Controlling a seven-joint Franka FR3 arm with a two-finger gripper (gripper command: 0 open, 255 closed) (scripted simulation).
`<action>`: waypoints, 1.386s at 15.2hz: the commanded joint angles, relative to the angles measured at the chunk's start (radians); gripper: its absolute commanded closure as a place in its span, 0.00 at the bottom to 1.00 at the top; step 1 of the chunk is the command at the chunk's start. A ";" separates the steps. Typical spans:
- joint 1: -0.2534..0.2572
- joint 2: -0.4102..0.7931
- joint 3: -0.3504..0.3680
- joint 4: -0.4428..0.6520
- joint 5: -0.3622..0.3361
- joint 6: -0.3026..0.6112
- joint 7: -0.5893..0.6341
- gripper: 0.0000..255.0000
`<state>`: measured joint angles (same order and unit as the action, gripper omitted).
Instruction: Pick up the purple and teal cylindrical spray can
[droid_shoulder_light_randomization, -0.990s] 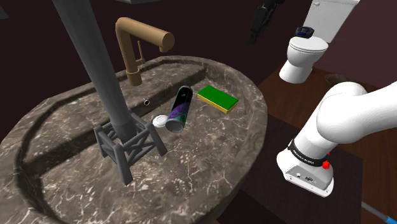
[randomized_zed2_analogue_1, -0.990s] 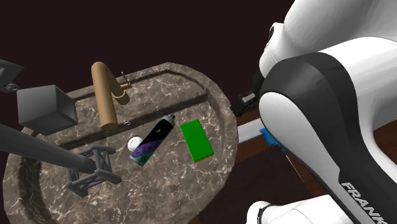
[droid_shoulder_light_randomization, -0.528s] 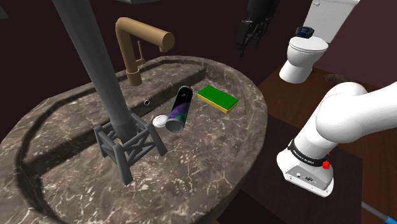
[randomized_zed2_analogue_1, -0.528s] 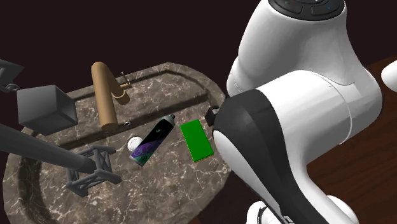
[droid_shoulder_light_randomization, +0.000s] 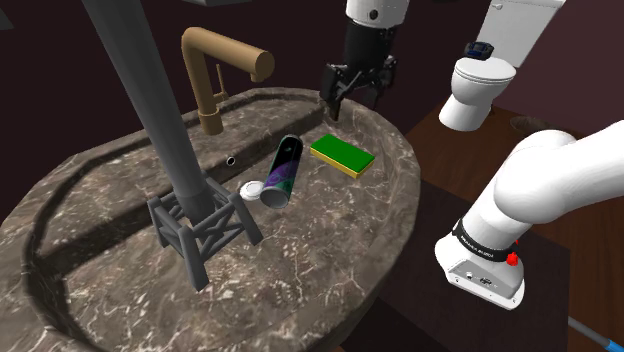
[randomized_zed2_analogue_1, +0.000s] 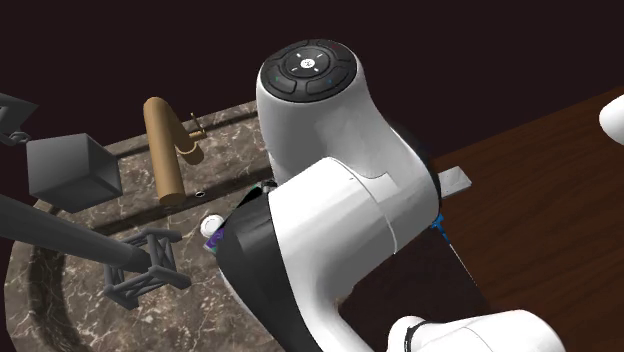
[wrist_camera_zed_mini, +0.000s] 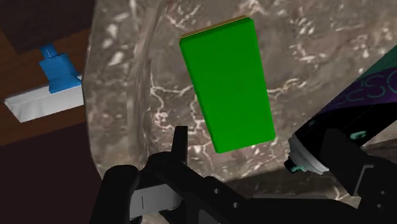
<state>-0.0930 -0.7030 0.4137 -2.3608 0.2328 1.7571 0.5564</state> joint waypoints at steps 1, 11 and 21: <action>-0.019 0.043 0.064 0.015 0.024 0.028 0.116 0.00; -0.197 0.424 0.408 0.238 -0.034 0.163 0.711 0.00; -0.202 0.462 0.437 0.163 -0.049 0.269 0.730 0.00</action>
<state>-0.3020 -0.2590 0.8308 -2.1930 0.1883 2.0253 1.2823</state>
